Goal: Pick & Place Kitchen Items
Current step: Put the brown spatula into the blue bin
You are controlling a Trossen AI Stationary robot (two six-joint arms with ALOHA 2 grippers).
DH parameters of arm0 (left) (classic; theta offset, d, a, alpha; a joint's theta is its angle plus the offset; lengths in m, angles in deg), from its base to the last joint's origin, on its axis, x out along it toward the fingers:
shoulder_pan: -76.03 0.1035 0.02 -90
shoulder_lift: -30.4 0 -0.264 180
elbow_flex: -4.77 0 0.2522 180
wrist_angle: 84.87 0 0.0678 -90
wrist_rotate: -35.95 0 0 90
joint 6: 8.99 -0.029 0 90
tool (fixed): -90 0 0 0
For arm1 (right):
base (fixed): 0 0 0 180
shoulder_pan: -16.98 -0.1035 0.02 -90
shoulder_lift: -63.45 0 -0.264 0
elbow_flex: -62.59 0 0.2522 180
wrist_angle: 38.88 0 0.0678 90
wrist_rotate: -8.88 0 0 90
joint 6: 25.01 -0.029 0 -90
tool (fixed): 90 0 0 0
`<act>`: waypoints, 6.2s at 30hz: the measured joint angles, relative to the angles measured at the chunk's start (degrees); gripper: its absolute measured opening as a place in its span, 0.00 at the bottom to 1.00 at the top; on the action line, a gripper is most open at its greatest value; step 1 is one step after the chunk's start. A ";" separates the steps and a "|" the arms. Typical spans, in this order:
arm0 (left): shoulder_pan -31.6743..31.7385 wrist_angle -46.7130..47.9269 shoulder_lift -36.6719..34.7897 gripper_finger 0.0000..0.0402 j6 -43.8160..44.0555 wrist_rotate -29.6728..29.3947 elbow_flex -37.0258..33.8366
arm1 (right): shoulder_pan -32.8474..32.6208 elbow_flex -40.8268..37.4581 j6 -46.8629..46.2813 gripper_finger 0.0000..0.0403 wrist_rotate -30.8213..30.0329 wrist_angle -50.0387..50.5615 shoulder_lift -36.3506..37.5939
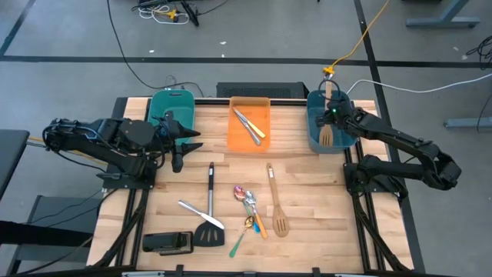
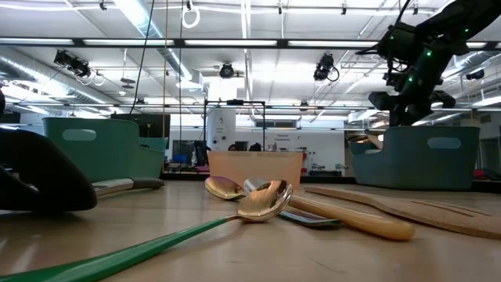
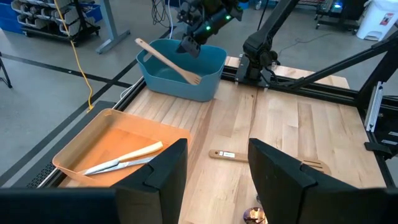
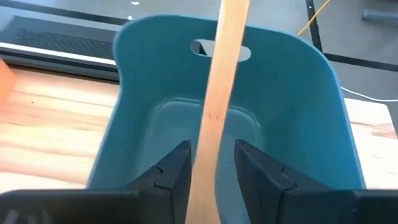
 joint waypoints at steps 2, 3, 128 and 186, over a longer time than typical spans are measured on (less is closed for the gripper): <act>0.00 0.00 0.00 0.44 0.04 0.02 0.00 | 0.00 0.00 0.00 0.30 2.05 -1.31 0.14; -0.01 -0.01 -0.01 0.44 0.03 0.02 0.00 | 0.00 0.00 0.00 0.30 3.66 -2.27 0.32; -0.01 -0.04 -0.01 0.44 0.00 0.02 0.00 | -55.68 50.41 -40.31 0.10 28.95 30.60 -58.66; 0.00 -0.04 -0.01 0.44 0.01 0.01 0.00 | -55.72 36.13 -51.69 0.52 28.67 13.56 -58.25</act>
